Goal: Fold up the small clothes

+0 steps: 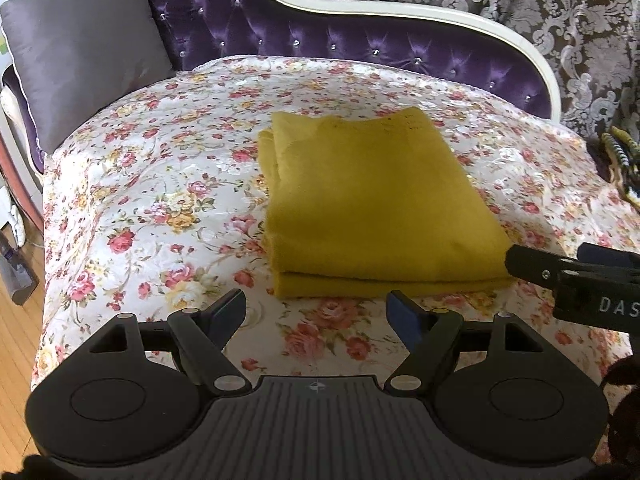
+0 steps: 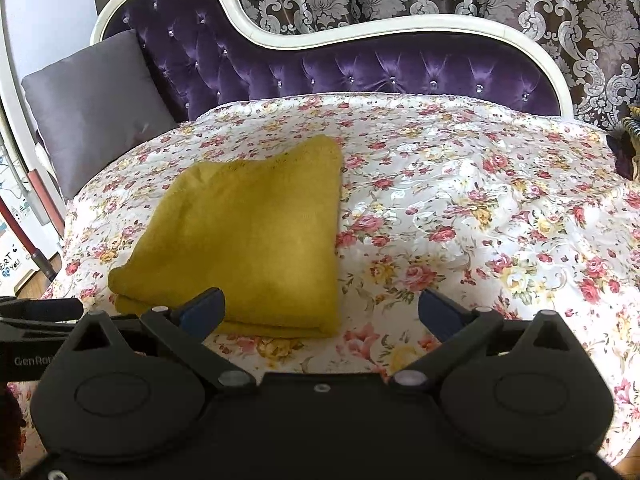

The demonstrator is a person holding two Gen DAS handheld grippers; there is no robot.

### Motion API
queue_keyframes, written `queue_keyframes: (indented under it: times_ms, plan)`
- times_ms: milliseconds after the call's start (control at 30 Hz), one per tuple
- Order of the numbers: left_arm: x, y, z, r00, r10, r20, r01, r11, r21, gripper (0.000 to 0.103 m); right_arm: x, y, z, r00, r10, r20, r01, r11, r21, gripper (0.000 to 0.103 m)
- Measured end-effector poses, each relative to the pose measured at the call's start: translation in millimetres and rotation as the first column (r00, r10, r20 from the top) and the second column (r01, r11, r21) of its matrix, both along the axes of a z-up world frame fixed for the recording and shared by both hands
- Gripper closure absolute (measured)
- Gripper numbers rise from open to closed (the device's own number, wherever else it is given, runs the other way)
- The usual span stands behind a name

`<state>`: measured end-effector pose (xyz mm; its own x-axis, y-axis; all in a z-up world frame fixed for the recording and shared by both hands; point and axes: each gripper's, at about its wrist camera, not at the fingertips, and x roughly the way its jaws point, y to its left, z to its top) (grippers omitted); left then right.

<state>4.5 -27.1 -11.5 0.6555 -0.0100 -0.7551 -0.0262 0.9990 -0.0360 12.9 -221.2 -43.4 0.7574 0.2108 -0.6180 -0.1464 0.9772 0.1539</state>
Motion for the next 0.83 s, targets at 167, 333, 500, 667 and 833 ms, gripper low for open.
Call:
queue_keyframes:
  times_ms: [167, 333, 500, 667, 833]
  plan:
    - [-0.5, -2.2, 1.7, 1.000, -0.005, 0.004, 0.005, 1.000, -0.004, 0.027, 0.1, -0.9, 0.5, 1.000, -0.001, 0.000, 0.001, 1.000, 0.001, 0.000]
    - [0.5, -2.7, 1.9, 1.000, -0.008, 0.001, 0.008, 1.000, -0.008, 0.027, 0.7, -2.0, 0.4, 1.000, -0.004, -0.001, 0.004, 1.000, 0.003, 0.000]
    - [1.8, -4.7, 1.3, 1.000, -0.017, -0.004, 0.017, 1.000, -0.009, 0.027, 1.5, -2.2, 0.0, 1.000, -0.003, -0.002, 0.003, 1.000, 0.005, 0.000]
    - [4.1, -4.3, 0.4, 1.000, -0.021, -0.008, 0.021, 1.000, -0.014, 0.027, 4.3, -2.4, -1.1, 1.000, 0.000, -0.010, 0.000, 1.000, 0.010, 0.000]
    - [5.7, -3.9, -0.5, 1.000, -0.024, -0.007, 0.024, 1.000, -0.016, 0.027, 6.8, -0.8, -4.5, 1.000, -0.002, -0.020, 0.002, 1.000, 0.008, 0.000]
